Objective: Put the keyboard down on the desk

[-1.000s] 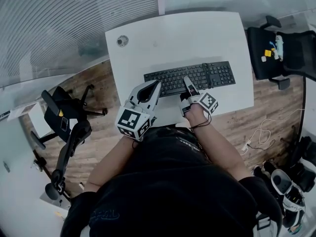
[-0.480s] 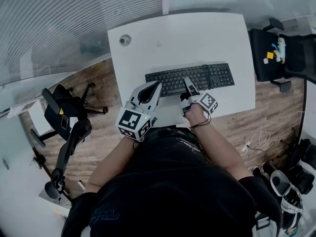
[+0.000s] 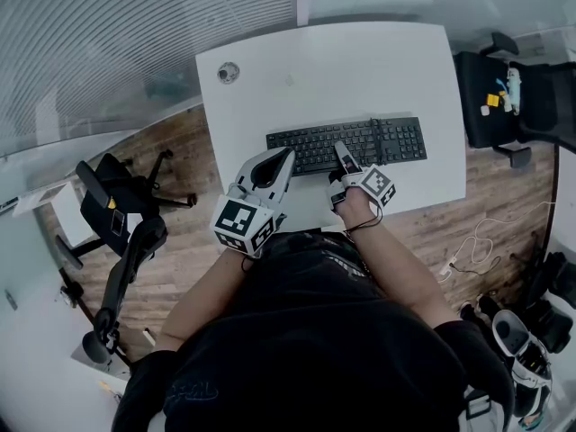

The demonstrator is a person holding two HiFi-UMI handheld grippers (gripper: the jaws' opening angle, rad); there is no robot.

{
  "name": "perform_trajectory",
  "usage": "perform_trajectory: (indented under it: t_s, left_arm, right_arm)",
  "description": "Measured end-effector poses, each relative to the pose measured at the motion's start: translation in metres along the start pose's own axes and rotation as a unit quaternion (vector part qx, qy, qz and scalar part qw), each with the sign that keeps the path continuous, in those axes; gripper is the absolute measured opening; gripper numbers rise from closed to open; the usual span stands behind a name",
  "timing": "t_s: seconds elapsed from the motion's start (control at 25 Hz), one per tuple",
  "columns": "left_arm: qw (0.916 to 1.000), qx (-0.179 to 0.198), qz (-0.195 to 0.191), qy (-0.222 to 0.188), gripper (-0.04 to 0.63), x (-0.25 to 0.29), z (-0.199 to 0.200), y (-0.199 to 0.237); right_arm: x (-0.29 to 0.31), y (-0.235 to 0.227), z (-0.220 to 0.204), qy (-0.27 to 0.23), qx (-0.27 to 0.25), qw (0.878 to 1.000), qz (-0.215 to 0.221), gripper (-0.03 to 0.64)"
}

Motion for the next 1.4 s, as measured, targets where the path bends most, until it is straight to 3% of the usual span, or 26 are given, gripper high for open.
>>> perform_trajectory:
  t_s: [0.44, 0.84, 1.4]
  left_arm:
    - [1.0, -0.004, -0.002, -0.002, 0.015, -0.001, 0.0, 0.003]
    - [0.9999, -0.008, -0.012, -0.003, 0.015, -0.003, 0.0, 0.0]
    - [0.9998, 0.01, -0.012, -0.009, 0.015, -0.004, 0.003, -0.015]
  right_arm:
    - [0.0, 0.006, 0.001, 0.006, -0.017, 0.999, -0.033, 0.112]
    - [-0.004, 0.013, -0.003, 0.055, -0.024, 0.994, -0.089, 0.292]
    - [-0.021, 0.004, -0.004, 0.072, -0.047, 0.99, -0.111, 0.331]
Point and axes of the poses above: the fingertips, and each gripper's own axes: x forward along the fingers, y to its left, z out of its top, the point moved 10 cm from there along -x, backward along the fingers, and after that the axes turned 15 degrees about -z, right-handed, at the moved point
